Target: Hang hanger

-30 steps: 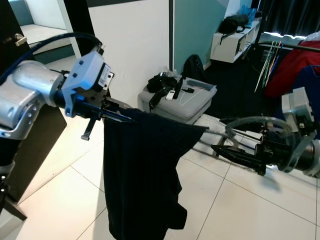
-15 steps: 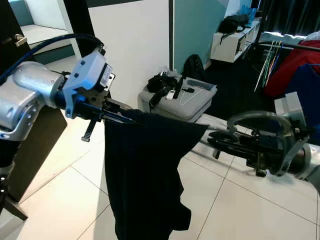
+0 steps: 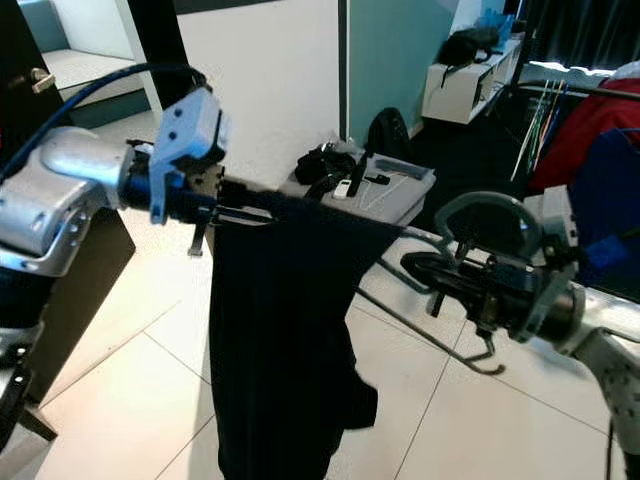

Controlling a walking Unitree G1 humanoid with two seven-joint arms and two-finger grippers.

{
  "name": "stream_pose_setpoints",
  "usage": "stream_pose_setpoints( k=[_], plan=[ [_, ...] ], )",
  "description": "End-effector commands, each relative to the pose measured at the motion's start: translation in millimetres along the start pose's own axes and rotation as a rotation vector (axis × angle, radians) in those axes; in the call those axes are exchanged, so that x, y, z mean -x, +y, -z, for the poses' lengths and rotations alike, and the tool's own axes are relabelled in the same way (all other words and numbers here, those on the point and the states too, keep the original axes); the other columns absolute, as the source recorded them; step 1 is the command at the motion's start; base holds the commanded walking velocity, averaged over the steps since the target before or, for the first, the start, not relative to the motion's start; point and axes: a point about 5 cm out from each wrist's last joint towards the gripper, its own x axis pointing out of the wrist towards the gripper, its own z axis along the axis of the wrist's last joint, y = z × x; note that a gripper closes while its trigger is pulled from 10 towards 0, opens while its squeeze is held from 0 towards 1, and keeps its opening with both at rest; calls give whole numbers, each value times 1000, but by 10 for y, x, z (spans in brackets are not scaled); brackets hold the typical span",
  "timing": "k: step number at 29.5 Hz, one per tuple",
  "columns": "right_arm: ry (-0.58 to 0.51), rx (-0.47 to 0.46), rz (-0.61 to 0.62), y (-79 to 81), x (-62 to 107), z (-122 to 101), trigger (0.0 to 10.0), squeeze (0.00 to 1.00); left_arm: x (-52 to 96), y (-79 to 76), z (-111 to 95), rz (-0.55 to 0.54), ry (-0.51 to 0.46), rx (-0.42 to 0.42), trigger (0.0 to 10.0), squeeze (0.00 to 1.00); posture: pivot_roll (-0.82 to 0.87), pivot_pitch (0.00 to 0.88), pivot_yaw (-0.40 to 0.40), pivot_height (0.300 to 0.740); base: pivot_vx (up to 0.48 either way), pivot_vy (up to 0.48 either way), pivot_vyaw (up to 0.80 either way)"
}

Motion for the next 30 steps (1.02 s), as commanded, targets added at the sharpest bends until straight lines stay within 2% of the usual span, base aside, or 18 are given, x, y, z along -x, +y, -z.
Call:
stream_pose_setpoints(
  k=[1,4,7,9,14,15,16,17,19,21,22,23,24,25,26,28,29,30],
  plan=[
    [-29,25,12,-3,-59,-44,0,0,-42,29,-130,-4,-50,-31,10000,1000,-63,0,36,740,0,0,0],
    [-60,21,62,-27,-105,-30,0,0,-6,143,-206,-124,-102,-32,10000,1000,-63,0,32,740,0,0,0],
    [-66,20,73,-34,-116,-23,0,0,11,174,-217,-157,-113,-32,10000,1000,-63,0,32,740,0,0,0],
    [-66,22,115,-76,-146,6,0,0,94,242,-244,-251,-148,-22,10000,1000,-62,0,26,740,0,0,0],
    [-73,22,154,-116,-166,22,0,0,180,291,-269,-344,-191,9,10000,1000,-56,0,20,740,0,0,0],
    [-89,17,187,-148,-178,24,0,0,239,314,-267,-434,-219,45,10000,0,-52,0,15,740,0,0,0],
    [-103,14,212,-173,-187,19,0,0,281,326,-256,-510,-248,89,10000,0,-49,0,13,740,0,0,0],
    [-103,14,212,-173,-187,19,0,0,281,326,-256,-510,-248,89,10000,0,-49,0,13,740,0,0,0],
    [-134,11,259,-227,-206,-7,0,0,266,285,-135,-640,-282,218,10000,0,-49,0,12,740,0,0,0],
    [-134,11,259,-227,-206,-7,0,0,266,285,-135,-640,-282,218,10000,0,-49,0,12,740,0,0,0],
    [-142,12,270,-240,-212,-16,0,0,244,261,-93,-666,-285,253,10000,0,-49,0,12,740,0,0,0],
    [-164,14,301,-288,-235,-48,0,0,34,80,104,-688,-241,342,10000,0,-48,0,8,740,0,0,0],
    [-164,14,301,-288,-235,-48,0,0,34,80,104,-688,-241,342,10000,0,-48,0,8,740,0,0,0],
    [-178,15,321,-320,-252,-71,0,0,-105,-63,221,-700,-210,398,10000,0,-48,0,8,740,0,0,0],
    [-178,15,321,-320,-252,-71,0,0,-105,-63,221,-700,-210,398,10000,0,-48,0,8,740,0,0,0],
    [-202,15,348,-372,-309,-103,0,0,-378,-349,402,-748,-168,526,10000,0,-46,0,3,740,0,0,0],
    [-202,15,348,-372,-309,-103,0,0,-378,-349,402,-748,-168,526,10000,0,-46,0,3,740,0,0,0],
    [-210,12,345,-376,-346,-108,0,0,-465,-432,455,-780,-156,580,10000,0,-44,0,2,740,0,0,0]
  ],
)
